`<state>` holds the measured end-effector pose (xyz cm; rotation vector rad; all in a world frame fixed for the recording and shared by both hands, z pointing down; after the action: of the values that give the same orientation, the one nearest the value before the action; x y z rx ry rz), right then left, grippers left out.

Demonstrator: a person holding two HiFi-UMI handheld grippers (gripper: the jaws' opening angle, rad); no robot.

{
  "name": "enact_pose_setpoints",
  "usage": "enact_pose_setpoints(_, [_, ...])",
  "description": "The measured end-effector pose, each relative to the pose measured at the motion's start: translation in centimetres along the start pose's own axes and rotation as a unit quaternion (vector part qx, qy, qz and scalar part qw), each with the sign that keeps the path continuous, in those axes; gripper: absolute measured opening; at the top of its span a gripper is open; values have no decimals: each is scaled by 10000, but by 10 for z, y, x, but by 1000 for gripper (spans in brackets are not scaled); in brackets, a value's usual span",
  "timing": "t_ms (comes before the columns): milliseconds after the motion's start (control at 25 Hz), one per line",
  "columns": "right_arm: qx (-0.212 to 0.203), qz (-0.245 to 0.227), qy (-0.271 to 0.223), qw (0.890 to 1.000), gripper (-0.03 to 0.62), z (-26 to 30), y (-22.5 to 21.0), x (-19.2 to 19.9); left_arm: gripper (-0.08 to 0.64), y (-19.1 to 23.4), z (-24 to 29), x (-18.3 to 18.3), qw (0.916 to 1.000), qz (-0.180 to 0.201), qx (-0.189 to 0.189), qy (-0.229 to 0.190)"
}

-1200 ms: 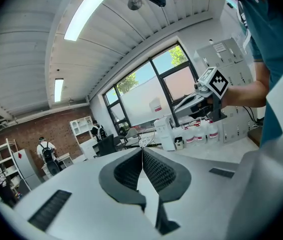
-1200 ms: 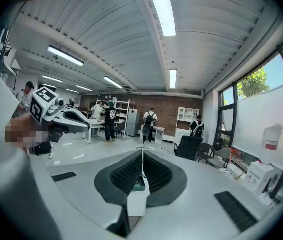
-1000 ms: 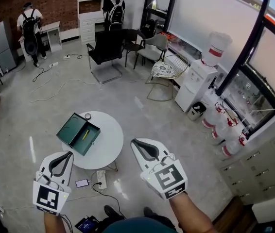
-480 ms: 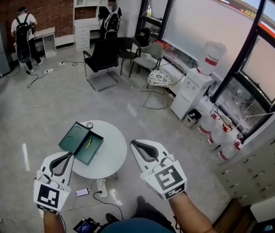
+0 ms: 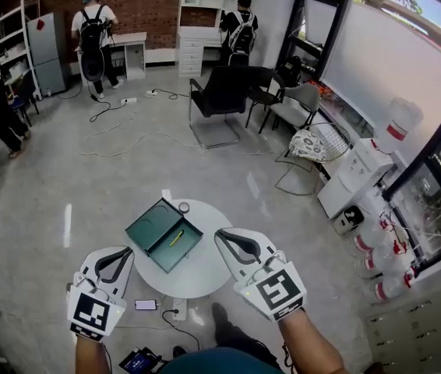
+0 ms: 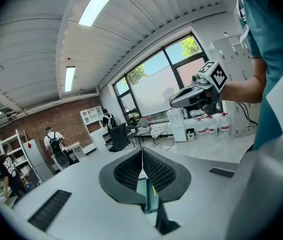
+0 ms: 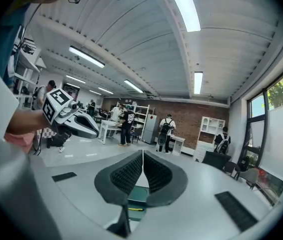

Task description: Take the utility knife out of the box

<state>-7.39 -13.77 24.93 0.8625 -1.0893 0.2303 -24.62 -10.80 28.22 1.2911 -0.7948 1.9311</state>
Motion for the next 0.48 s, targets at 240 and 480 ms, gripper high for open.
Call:
enact_pose_setpoints(240, [-682, -173, -380, 9968, 38, 71, -33, 19, 21, 40, 53, 12, 9982, -292, -331, 408])
enact_pose_setpoints(480, [-961, -144, -408, 9944, 38, 118, -55, 55, 21, 54, 108, 42, 9952, -540, -373, 725])
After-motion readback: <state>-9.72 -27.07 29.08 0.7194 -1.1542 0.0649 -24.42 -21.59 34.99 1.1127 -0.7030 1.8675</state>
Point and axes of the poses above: the fingertips, and each gripper's own axes: z forward along the fingers, y to its left, x out of its underside, the point moved 1 cm from there along -z, backward along the fingers, and after that the axes turned 15 degrees about -z, right-handed, at the moved point
